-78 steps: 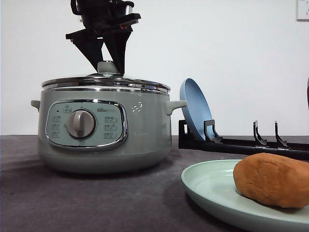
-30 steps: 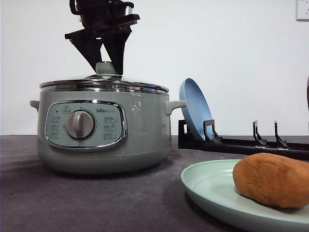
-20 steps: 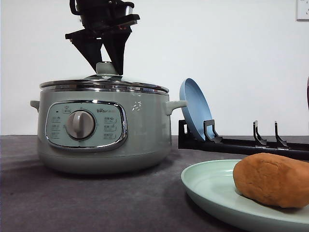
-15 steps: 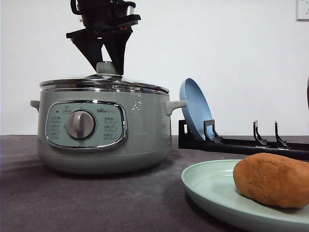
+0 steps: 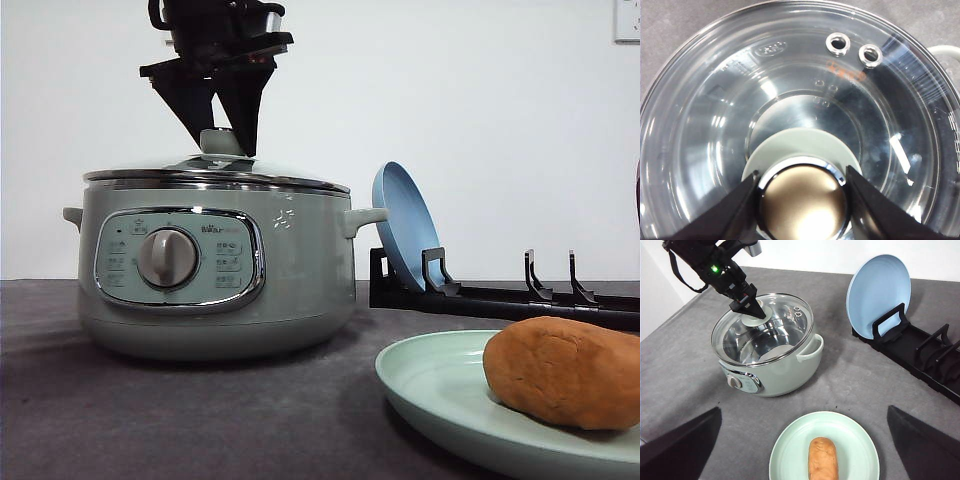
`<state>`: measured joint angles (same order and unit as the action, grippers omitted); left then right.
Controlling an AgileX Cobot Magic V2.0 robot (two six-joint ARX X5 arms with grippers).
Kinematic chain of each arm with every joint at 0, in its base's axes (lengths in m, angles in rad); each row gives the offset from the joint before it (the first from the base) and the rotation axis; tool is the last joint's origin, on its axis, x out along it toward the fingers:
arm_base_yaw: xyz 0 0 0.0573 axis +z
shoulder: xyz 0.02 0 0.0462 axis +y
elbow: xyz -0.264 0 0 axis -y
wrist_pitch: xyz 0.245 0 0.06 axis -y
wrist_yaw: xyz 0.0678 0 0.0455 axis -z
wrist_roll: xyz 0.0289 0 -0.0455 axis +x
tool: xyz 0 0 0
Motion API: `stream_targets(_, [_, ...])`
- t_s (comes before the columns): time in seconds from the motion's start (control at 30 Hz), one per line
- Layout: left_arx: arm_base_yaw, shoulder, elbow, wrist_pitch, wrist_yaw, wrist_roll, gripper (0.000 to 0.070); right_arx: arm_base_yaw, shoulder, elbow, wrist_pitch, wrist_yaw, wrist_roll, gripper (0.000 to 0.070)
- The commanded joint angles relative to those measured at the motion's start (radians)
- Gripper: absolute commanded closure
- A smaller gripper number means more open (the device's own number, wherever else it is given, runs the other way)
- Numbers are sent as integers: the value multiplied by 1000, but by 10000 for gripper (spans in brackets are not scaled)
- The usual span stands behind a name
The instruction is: Transfer potato from steamer to green plate
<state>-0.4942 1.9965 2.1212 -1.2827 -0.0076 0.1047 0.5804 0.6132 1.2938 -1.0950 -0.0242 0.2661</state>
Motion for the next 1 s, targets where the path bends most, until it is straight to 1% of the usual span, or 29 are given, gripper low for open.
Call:
stream_targets(0.0, [-15, 24, 24, 3, 20, 9, 687, 5, 6, 16, 9, 3, -8, 7])
stream_targets(0.17, [-2, 24, 24, -11, 73, -7, 677, 5, 6, 16, 10, 3, -8, 7])
stream_targets(0.23, [3, 24, 24, -11, 78, -17, 663, 5, 6, 16, 10, 3, -8, 7])
stream_targets(0.3, [4, 24, 24, -10, 79, -19, 631, 5, 6, 16, 10, 3, -8, 7])
stream_targets(0.4, [4, 24, 24, -6, 79, -19, 472, 5, 6, 16, 10, 2, -8, 7])
stream_targets(0.53, [5, 24, 24, -1, 79, -19, 193, 5, 6, 16, 10, 2, -8, 7])
stream_targets(0.6, [8, 24, 24, 3, 79, -19, 98, 5, 6, 16, 10, 2, -8, 7])
stream_targets(0.67, [11, 24, 25, 6, 79, -24, 44, 5, 6, 16, 10, 2, -8, 8])
stream_targets(0.7, [12, 24, 25, 6, 79, -28, 25, 5, 6, 16, 10, 2, -8, 7])
stream_targets(0.77, [16, 19, 27, 5, 79, -33, 11, 5, 6, 16, 9, 2, -8, 7])
stream_targets(0.97, [23, -39, 27, 0, 79, -40, 11, 5, 6, 16, 9, 2, -13, 7])
